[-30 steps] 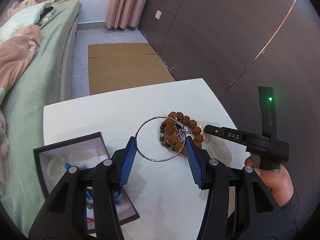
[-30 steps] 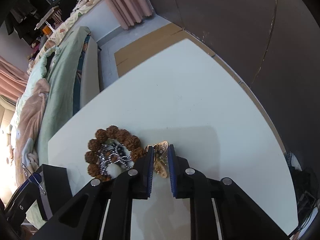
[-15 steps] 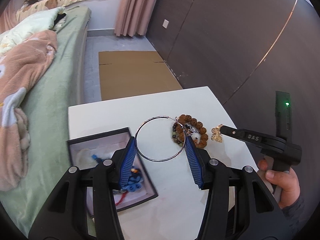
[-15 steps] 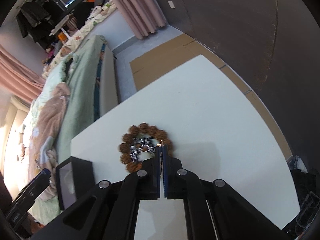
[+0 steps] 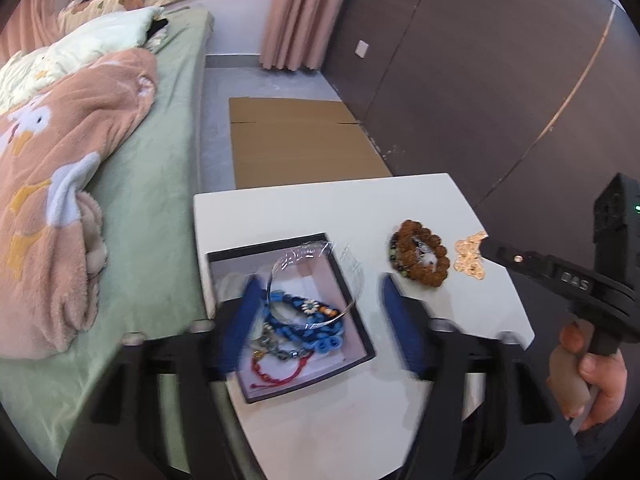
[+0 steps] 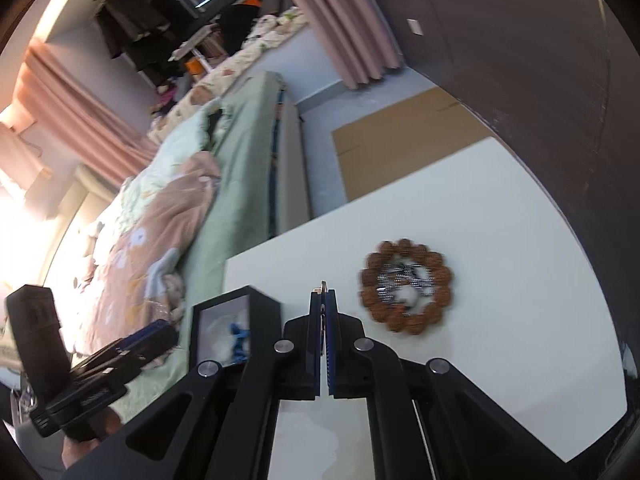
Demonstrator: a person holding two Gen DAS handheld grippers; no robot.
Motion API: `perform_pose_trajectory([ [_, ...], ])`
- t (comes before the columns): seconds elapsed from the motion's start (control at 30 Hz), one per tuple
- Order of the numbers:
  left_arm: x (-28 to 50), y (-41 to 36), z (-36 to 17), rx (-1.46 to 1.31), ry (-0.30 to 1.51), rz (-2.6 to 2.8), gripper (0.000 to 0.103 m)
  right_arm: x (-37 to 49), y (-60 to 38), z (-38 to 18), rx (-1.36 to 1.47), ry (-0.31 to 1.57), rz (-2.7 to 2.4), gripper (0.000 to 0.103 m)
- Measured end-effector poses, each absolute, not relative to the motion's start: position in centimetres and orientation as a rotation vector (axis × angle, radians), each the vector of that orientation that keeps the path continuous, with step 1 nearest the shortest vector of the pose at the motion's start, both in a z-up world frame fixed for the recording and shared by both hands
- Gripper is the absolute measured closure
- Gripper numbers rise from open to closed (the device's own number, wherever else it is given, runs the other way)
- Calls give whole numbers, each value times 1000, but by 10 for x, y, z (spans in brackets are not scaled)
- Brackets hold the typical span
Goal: Organize jewelry
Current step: 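Place the silver hoop in the box with the left tool while the right tool closes near the butterfly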
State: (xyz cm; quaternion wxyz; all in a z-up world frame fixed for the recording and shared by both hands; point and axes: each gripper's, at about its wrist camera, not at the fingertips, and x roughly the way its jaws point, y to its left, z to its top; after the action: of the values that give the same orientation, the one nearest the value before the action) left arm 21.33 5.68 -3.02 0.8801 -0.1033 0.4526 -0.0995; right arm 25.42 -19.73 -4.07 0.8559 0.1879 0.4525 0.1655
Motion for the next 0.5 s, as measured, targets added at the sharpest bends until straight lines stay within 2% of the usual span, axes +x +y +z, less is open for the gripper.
perform_pose_trajectory([
  [0.1,210,67,-26,-227,920,-189,19,251,-184,-36,388,939,391,101],
  [0.33,210,84,-24,-237,913,-162,11,248,-153,-34,384,927,467,101],
  [0.4,210,88,-24,-236,909,-148,6,248,-145,-34,384,925,487,101],
  [0.5,211,99,-26,-243,909,-118,5,251,-133,-38,389,933,527,101],
])
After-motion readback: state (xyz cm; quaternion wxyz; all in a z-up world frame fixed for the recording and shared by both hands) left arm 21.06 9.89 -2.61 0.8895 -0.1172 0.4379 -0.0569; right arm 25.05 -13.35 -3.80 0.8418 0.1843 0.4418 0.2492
